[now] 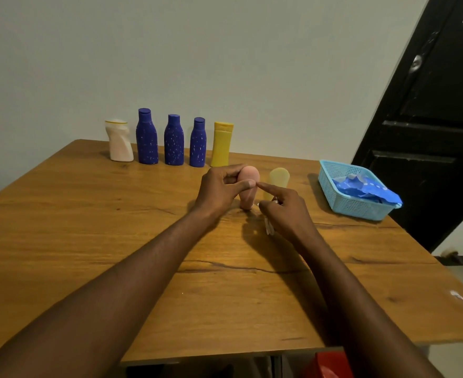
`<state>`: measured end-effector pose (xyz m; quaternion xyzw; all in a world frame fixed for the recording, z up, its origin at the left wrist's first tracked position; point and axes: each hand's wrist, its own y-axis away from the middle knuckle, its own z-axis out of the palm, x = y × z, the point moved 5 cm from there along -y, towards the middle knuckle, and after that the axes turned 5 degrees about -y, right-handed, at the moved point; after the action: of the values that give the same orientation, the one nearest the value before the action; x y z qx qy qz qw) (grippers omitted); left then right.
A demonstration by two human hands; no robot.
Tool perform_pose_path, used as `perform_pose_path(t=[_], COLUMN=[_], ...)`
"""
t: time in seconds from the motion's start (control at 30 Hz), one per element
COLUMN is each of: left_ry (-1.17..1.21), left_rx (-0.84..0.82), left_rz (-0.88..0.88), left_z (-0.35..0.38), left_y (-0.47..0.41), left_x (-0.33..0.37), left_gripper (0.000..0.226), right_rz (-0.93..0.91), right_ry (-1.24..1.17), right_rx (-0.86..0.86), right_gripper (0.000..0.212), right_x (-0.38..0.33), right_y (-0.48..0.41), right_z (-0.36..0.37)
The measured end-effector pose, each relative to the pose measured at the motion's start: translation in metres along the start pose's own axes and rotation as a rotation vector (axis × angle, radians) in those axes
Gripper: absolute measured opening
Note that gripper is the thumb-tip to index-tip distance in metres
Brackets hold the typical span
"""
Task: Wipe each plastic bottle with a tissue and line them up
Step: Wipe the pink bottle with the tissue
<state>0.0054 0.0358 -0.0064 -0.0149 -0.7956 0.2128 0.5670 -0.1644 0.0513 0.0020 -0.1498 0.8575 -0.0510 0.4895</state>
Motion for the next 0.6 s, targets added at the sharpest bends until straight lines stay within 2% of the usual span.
perform_pose_path(t=[0.3, 0.5, 0.6], left_ry=[0.004, -0.008, 0.001], left_rx=[-0.016, -0.024, -0.028], left_rz=[0.019, 0.033, 0.035], left_z=[0.0051, 0.0082, 0.0091], left_y=[-0.0037, -0.0071, -0.0075], left_x=[0.0009, 0.0005, -0.0007], left_gripper=[0.056, 0.056, 0.057], right_rz=[0.038, 0.069, 0.070], right_ry=[-0.004, -0.016, -0.019], right_rx=[-0.017, -0.023, -0.031], right_gripper=[0.050, 0.062, 0.060], right_x=[0.0100, 0.0096, 0.0102], right_y=[-0.0012, 0.0019, 0.0014], right_z=[0.0041, 0.0053, 0.0062])
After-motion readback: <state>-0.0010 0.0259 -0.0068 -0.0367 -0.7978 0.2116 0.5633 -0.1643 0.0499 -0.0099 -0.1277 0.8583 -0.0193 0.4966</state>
